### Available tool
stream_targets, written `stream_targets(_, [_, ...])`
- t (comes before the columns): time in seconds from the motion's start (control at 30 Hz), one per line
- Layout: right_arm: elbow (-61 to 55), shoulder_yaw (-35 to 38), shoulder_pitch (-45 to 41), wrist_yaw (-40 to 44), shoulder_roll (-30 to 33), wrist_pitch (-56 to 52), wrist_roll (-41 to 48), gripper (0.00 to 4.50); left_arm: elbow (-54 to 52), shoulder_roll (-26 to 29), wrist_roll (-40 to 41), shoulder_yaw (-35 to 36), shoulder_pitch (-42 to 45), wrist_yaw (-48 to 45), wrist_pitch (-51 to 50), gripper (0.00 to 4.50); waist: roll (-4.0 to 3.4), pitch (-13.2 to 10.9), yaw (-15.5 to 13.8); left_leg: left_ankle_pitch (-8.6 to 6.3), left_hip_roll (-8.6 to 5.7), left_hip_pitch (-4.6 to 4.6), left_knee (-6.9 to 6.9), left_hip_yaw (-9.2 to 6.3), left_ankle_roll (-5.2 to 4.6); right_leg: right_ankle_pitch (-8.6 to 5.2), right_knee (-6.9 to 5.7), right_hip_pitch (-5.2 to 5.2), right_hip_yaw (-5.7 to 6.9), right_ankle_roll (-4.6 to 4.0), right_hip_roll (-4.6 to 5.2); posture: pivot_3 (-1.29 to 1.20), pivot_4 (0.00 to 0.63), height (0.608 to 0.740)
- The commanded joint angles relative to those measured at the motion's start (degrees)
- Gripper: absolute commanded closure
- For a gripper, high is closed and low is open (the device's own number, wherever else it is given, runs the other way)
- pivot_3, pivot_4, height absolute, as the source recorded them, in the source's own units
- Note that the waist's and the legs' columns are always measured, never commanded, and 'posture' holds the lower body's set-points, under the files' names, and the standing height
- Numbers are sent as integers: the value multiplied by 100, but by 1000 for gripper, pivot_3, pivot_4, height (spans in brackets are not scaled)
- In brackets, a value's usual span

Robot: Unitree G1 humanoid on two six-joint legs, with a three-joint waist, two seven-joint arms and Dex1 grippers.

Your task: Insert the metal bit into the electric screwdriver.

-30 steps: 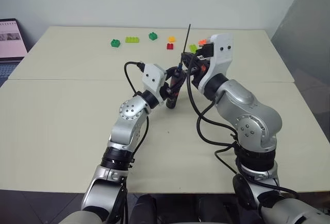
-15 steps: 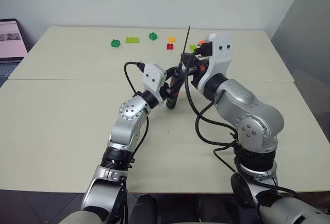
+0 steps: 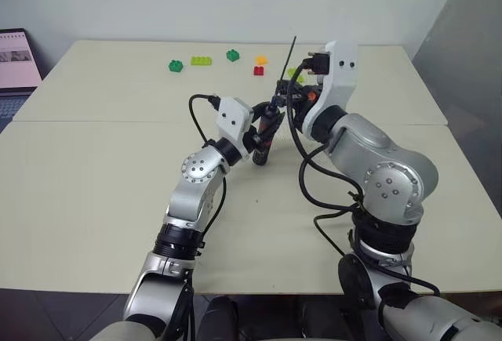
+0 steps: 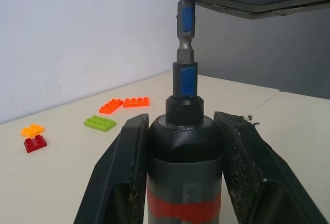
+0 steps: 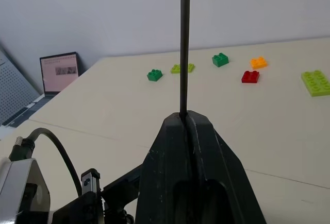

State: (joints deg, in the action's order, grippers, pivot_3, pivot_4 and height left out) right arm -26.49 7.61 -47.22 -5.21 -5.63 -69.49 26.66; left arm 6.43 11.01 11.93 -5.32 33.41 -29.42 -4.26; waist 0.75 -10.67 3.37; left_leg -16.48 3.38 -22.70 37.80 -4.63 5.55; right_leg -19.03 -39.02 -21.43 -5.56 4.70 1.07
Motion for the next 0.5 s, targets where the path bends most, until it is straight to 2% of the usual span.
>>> stream_targets(0.03, [-50,16,-49,-33,10,-228,44,4500,-87,19,-93,85,-21,74,112,2864,0,0,0,0,0,0,0,0,0,0,0,0,0,0,0,0,150,740])
stream_targets(0.2, [-155,-173,17,132,161,-253,32,4500,-86,15,-97,83,-25,75,114,2864,0,0,1,0,0,0,-1,0,0,0,0,0,0,0,0,0,150,740])
stream_targets(0.5, [76,-447,35,998,1035,79,101,4500,-59,22,-97,86,-1,57,118,2864,0,0,2,0,0,0,0,0,-1,0,1,1,0,0,0,0,150,740])
